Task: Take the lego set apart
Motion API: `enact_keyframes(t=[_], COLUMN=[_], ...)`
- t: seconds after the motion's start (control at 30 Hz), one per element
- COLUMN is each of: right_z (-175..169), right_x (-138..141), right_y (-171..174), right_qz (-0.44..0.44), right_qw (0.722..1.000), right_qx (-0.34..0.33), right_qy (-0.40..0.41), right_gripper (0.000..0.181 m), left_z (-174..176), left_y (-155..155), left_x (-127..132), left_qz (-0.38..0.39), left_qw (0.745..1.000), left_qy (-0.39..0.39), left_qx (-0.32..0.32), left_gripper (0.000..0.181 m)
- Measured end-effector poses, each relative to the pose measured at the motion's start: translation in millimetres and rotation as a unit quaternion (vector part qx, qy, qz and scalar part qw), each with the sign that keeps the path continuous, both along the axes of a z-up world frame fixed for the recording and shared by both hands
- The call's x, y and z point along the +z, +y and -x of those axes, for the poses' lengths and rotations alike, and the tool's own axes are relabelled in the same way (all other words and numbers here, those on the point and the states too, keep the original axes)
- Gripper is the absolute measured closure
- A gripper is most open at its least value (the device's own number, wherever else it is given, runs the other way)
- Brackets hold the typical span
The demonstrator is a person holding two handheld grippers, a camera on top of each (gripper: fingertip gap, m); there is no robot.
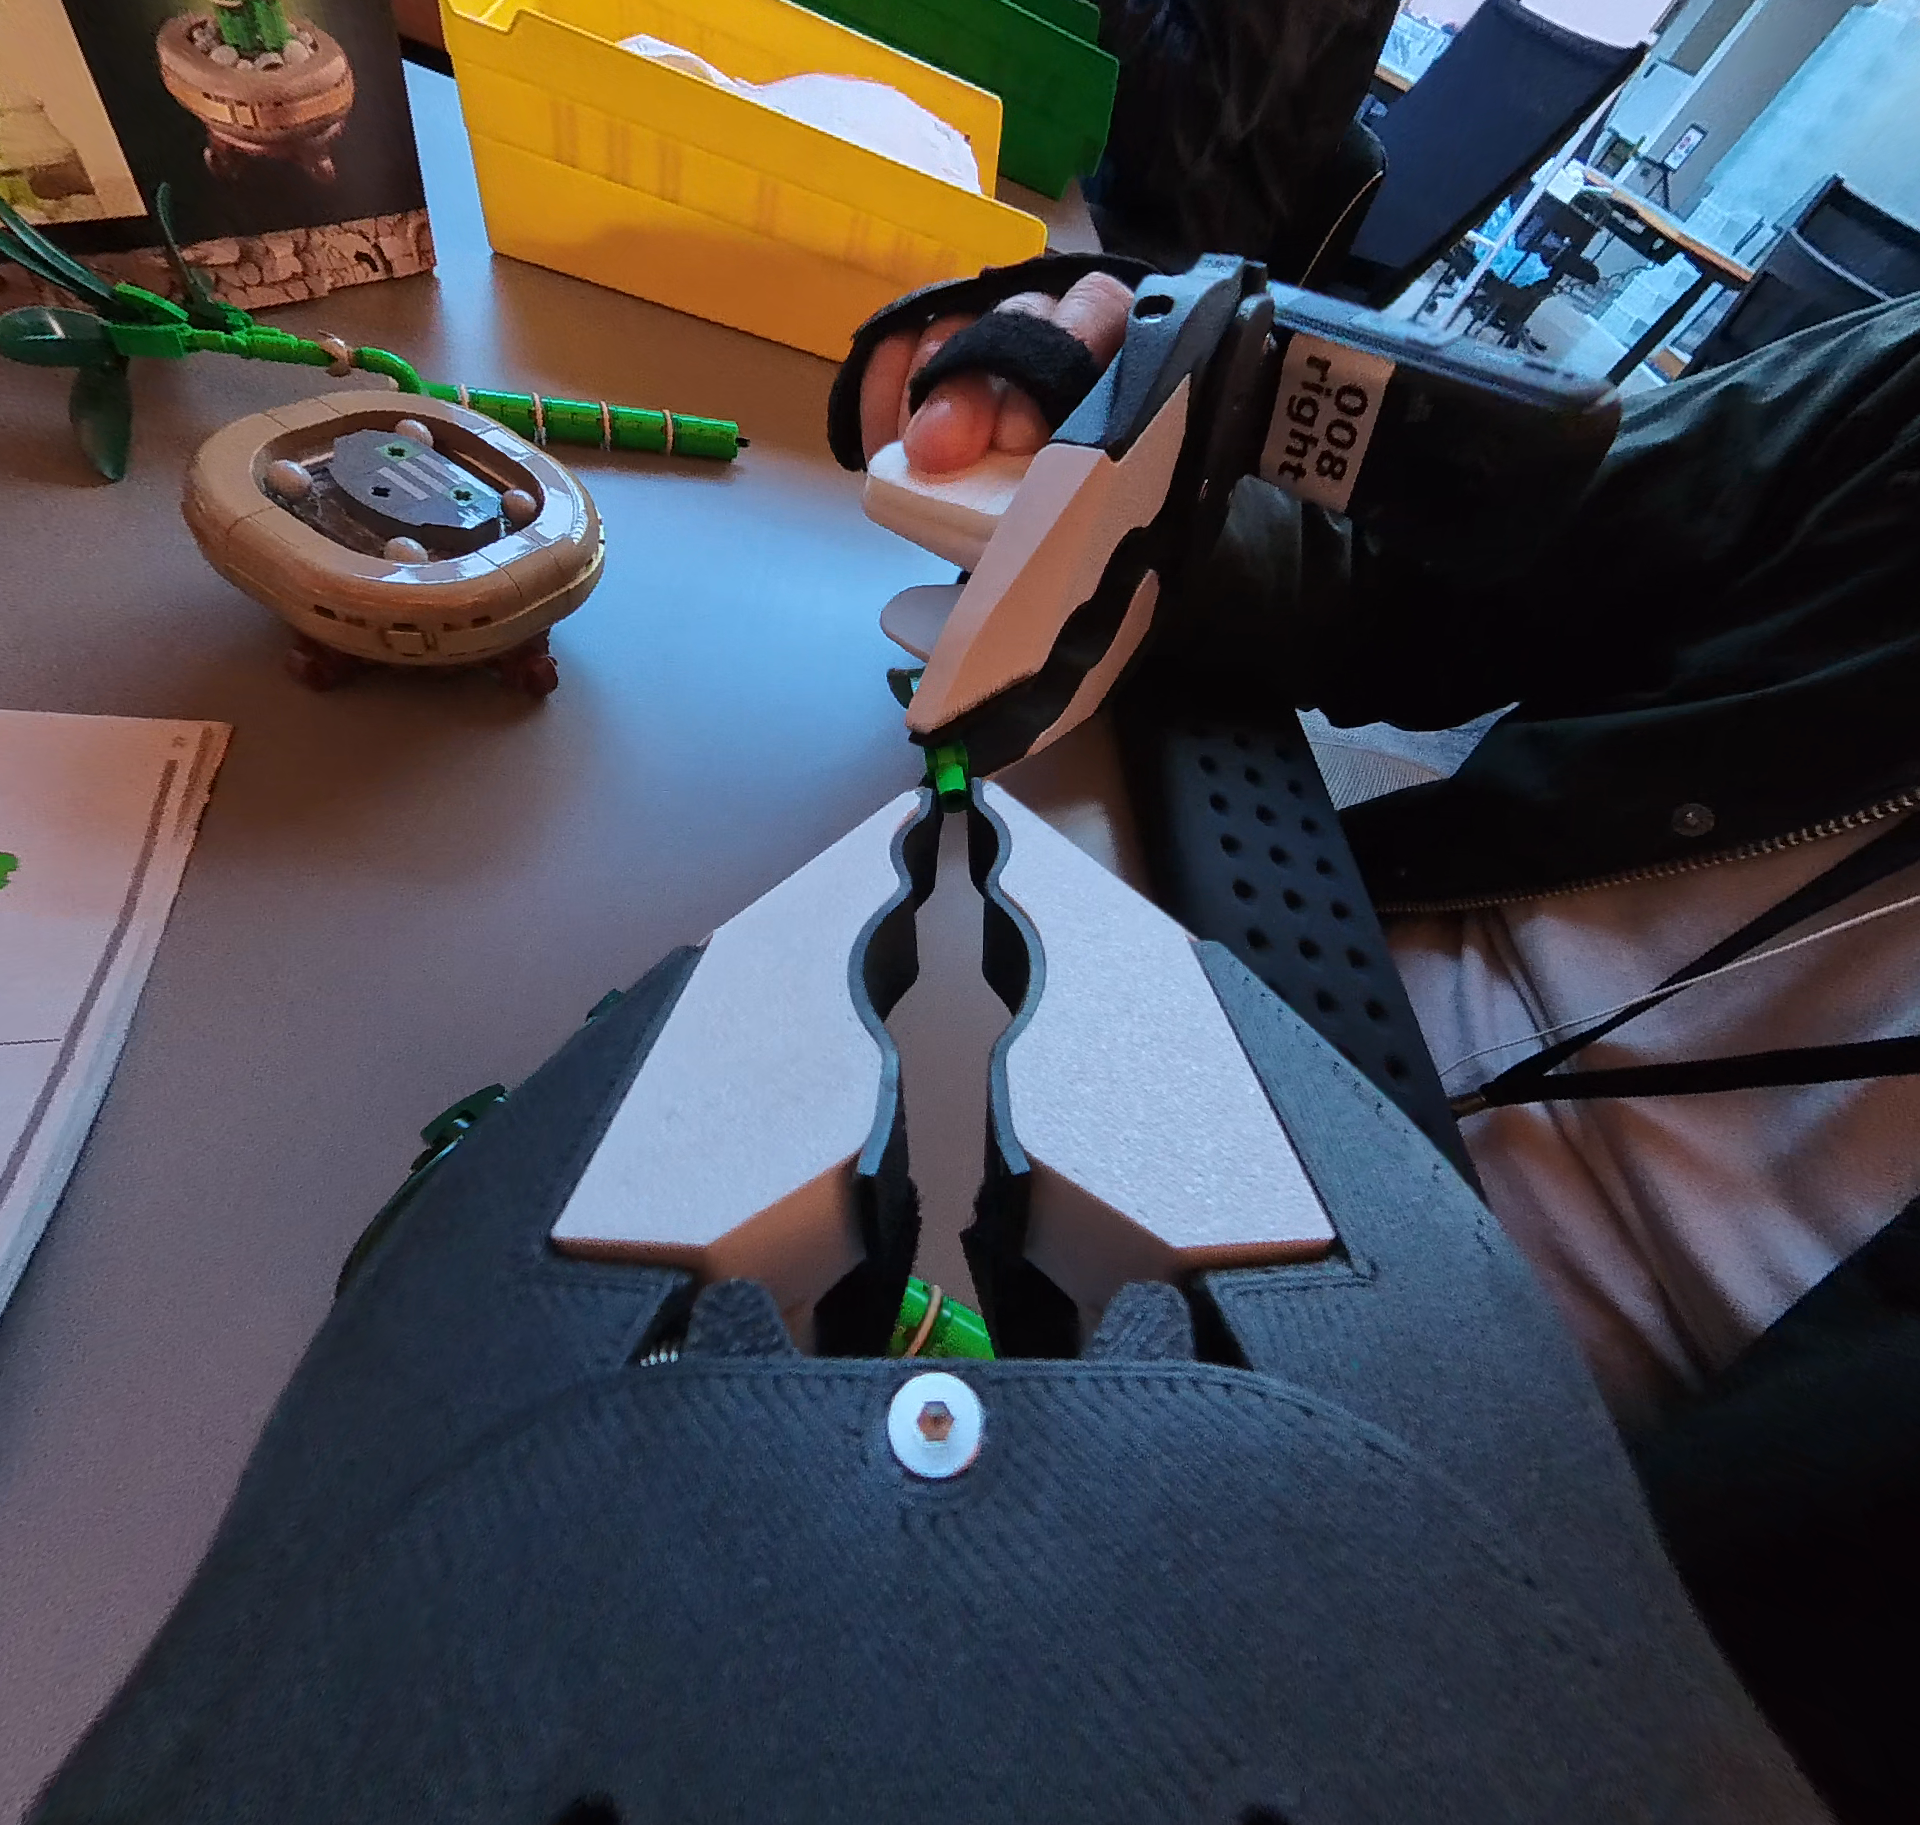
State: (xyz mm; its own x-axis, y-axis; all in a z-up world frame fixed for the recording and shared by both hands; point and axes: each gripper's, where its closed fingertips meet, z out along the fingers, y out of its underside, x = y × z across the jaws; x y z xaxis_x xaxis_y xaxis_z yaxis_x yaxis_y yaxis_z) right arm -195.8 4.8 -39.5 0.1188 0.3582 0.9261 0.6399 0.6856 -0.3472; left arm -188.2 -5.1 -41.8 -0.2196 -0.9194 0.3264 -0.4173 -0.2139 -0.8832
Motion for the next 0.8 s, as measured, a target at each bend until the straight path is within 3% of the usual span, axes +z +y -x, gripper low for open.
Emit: enact_keyframes(t=[0.13,0.2,0.37,0.53,0.8], right_z=[-0.8,-0.1,-2.4,-0.8,-4.7], right_x=[-5.0,-7.3,-20.6,-19.4,-22.9], right_y=[1.8,1.4,8.4,14.4,24.6], right_qz=[0.03,0.036,0.08,0.071,0.127], right_qw=[1.0,0.999,0.997,0.997,0.989], right_qx=[-0.001,0.001,-0.012,-0.035,-0.077], right_qy=[0.002,-0.002,-0.01,-0.003,0.008], right_gripper=[0.17,0.17,0.169,0.169,0.168], left_z=[-2.2,-1.6,-3.5,-6.5,-7.7], left_y=[7.8,3.1,9.2,12.6,20.0], left_x=[-3.8,-6.2,-19.3,-17.5,-18.2], left_qz=[-0.055,-0.055,-0.061,-0.005,0.004], left_qw=[0.998,0.998,0.997,0.998,0.996], left_qy=[0.004,0.012,0.045,0.047,0.055], left_qx=[0.029,0.016,0.031,0.048,0.077], left_gripper=[0.17,0.178,0.178,0.178,0.178])
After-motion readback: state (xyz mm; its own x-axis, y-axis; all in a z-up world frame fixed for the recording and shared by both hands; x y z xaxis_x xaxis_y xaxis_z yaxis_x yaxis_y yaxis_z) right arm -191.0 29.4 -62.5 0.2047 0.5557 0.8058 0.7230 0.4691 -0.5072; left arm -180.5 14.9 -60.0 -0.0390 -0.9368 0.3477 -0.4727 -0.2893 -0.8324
